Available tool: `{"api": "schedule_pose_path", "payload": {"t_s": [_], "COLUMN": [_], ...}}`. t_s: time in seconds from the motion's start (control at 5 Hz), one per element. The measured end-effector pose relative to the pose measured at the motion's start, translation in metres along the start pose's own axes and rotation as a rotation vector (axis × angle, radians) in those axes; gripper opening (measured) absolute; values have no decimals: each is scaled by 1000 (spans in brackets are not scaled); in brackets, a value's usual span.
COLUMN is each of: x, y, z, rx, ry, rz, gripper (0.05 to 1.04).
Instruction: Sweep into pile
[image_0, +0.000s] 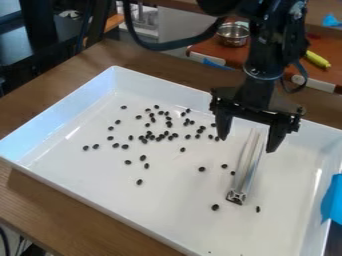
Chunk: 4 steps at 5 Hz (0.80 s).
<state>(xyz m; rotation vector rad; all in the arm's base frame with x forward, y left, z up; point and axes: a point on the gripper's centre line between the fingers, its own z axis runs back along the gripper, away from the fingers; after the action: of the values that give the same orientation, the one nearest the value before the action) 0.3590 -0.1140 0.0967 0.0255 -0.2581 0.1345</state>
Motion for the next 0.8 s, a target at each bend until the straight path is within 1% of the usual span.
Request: {"api": "schedule_pose_path", "payload": {"t_s": [0.2, 0.4, 0.6, 0.8], "x": [-11, -9, -6, -6], "y": [3, 3, 8, 16], "z": [-16, -18, -21, -31], "rx": [24, -12, -45, -33], "ry": [51, 47, 59, 82], "rz": [-7, 2, 41, 64], "gripper": [999, 951, 670, 381]}}
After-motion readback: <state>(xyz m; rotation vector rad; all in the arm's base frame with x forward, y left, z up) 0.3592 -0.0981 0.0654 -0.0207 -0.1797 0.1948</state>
